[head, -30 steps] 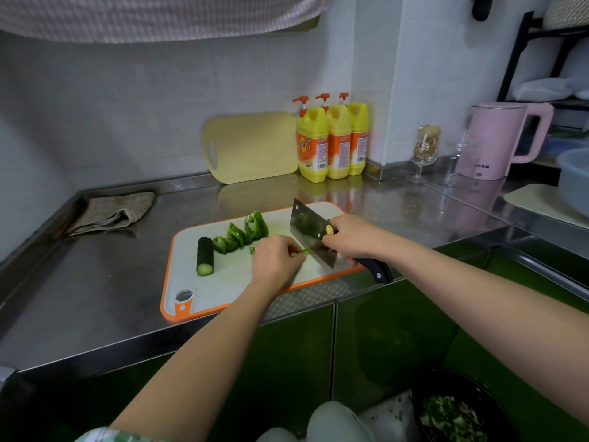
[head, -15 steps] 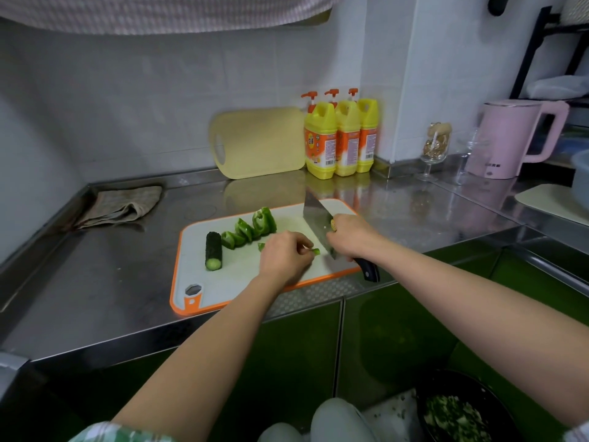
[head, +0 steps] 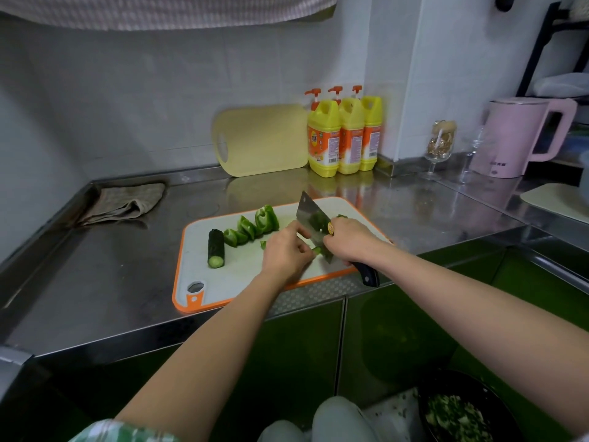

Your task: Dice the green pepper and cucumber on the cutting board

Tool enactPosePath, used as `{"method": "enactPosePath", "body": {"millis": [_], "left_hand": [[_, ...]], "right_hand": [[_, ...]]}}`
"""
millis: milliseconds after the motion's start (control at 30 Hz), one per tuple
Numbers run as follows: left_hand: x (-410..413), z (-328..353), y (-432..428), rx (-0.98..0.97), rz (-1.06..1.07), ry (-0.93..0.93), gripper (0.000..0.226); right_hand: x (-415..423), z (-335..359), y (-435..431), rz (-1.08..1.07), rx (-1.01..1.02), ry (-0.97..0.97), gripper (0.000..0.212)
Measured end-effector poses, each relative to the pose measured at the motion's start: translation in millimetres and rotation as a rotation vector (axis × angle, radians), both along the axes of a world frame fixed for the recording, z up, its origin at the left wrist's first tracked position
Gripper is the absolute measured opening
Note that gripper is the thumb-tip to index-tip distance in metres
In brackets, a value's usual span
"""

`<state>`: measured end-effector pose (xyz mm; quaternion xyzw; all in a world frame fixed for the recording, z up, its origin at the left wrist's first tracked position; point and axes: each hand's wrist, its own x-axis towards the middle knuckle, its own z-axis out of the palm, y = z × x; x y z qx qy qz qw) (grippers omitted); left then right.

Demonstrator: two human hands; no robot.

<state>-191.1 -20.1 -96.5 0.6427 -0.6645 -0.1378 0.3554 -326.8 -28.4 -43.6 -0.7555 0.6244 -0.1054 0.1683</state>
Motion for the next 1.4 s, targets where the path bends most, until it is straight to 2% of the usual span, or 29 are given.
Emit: {"method": "enactPosePath", "body": {"millis": [233, 500, 800, 1133, 1400], "left_hand": [[0, -4, -3, -0.005, 0.055, 0.098, 0.028], [-3, -8, -5, -0.061, 0.073, 0.074, 0.028], [1, -9, -6, -0.056, 0.063, 0.074, 0.027], [-3, -8, -6, -0.062, 0.079, 0.062, 0.033], [-2, -8, -2, -0.052, 0.077, 0.067, 0.03]], "right_hand": [[-15, 3, -6, -0.009, -0.051, -0.142, 0.01], [-6, 5, 5, 0.041, 0.009, 0.052, 0.014], [-7, -2, 0, -0.027, -0.06, -0.152, 0.009], [-2, 2, 5, 0.067, 0.002, 0.047, 0.017], [-6, -1, 1, -0.022, -0.045, -0.111, 0.011]]}}
